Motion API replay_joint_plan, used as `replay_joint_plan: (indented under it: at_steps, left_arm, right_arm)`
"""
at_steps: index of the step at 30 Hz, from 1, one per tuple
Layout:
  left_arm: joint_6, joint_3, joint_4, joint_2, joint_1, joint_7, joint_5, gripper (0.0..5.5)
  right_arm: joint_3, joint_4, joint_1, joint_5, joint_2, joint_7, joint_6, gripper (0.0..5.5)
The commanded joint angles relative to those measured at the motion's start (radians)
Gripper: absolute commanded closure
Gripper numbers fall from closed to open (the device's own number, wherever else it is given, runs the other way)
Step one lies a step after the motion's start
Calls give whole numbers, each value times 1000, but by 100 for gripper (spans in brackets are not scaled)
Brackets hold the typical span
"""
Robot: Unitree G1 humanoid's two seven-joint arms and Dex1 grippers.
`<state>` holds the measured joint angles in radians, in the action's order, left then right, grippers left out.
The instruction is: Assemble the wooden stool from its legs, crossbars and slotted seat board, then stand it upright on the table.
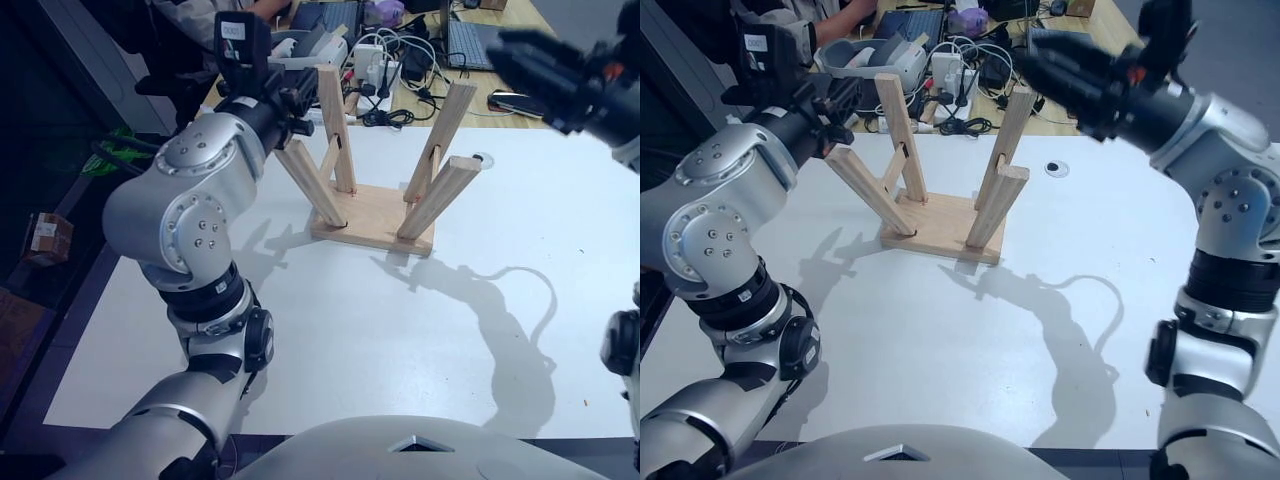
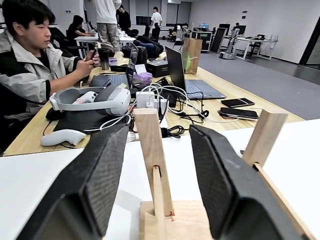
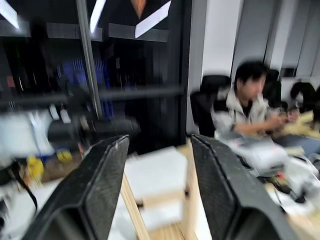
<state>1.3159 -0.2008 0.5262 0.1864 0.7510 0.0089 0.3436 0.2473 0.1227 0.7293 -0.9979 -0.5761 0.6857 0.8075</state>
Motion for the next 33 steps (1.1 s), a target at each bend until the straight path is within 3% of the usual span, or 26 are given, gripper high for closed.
replay_joint_plan:
  at_steps: [1, 5, 9, 12, 17, 21, 26, 29, 33]
  left_arm:
    - [-27, -17, -31, 31, 14, -11, -17, 324]
    - [-31, -5, -30, 31, 4, -19, -23, 324]
    - [-20, -1, -21, 25, -2, -20, -25, 324]
    - [-22, 1, -24, 26, 1, -22, -25, 324]
    - [-86, -34, -52, 104, 1, -76, -20, 309]
    - [-134, -147, -139, 214, 12, -165, 14, 271]
    - [-140, -179, -163, 233, 1, -201, 55, 271]
    - [-117, -164, -128, 204, 11, -220, 104, 271]
    - [-78, -182, -99, 144, 43, -207, 180, 271]
  right_arm:
    - [-67, 79, -72, 2, 99, -104, 38, 322]
    - [-302, 43, -201, 295, 20, -87, -29, 322]
    - [-311, 49, -233, 339, 23, -70, -60, 322]
    - [-258, 70, -195, 294, 63, -85, -78, 322]
    - [-28, 18, -8, 144, 149, -201, -114, 296]
    - [126, -93, 52, 64, 9, -160, -50, 239]
    - [88, -160, -305, 185, -141, 34, -43, 239]
    - [5, -153, -480, 247, -132, 125, -68, 239]
    - [-128, -114, -550, 311, -80, 201, -116, 239]
